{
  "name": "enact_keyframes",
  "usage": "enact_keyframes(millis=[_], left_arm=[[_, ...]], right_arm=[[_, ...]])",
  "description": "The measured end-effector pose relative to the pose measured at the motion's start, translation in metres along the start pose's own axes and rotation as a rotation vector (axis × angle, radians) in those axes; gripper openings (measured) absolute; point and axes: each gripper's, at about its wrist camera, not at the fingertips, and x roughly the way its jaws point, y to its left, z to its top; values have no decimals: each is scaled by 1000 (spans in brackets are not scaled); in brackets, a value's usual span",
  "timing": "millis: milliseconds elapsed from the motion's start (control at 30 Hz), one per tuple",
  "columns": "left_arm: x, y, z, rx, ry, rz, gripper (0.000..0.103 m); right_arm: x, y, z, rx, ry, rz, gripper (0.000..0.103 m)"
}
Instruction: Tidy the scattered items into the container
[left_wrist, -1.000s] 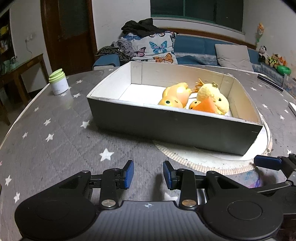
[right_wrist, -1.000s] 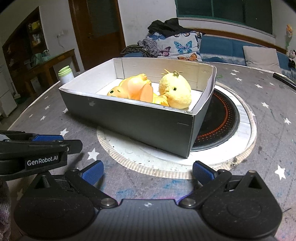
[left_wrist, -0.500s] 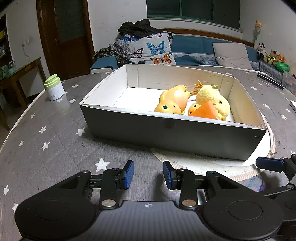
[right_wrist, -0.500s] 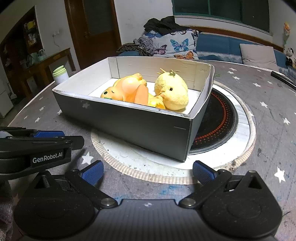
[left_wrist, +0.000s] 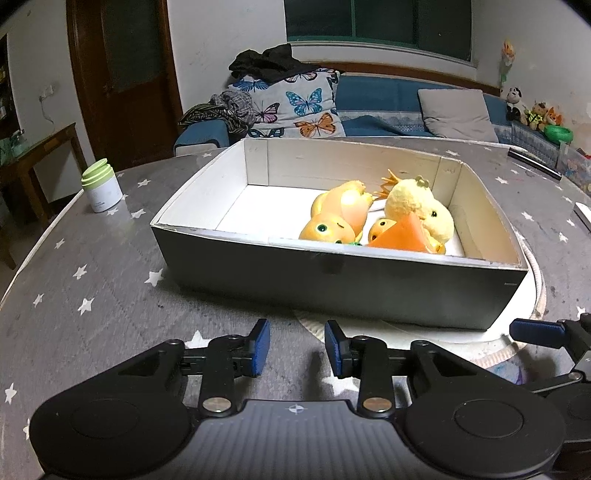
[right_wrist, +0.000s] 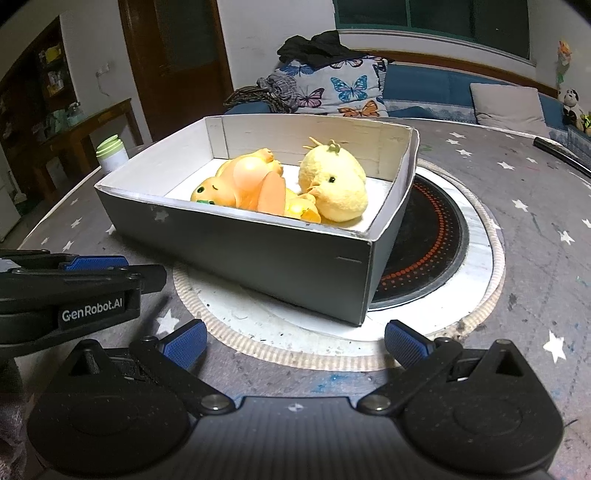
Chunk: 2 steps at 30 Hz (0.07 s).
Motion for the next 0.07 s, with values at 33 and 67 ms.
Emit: enact_keyframes(millis=[33, 67], left_arm=[[0, 0, 0, 1, -2, 1, 33], [-1, 0, 0, 2, -4, 3, 33]], right_arm=[[0, 0, 0, 1, -1, -1, 103], [0, 0, 0, 1, -3, -2, 103]])
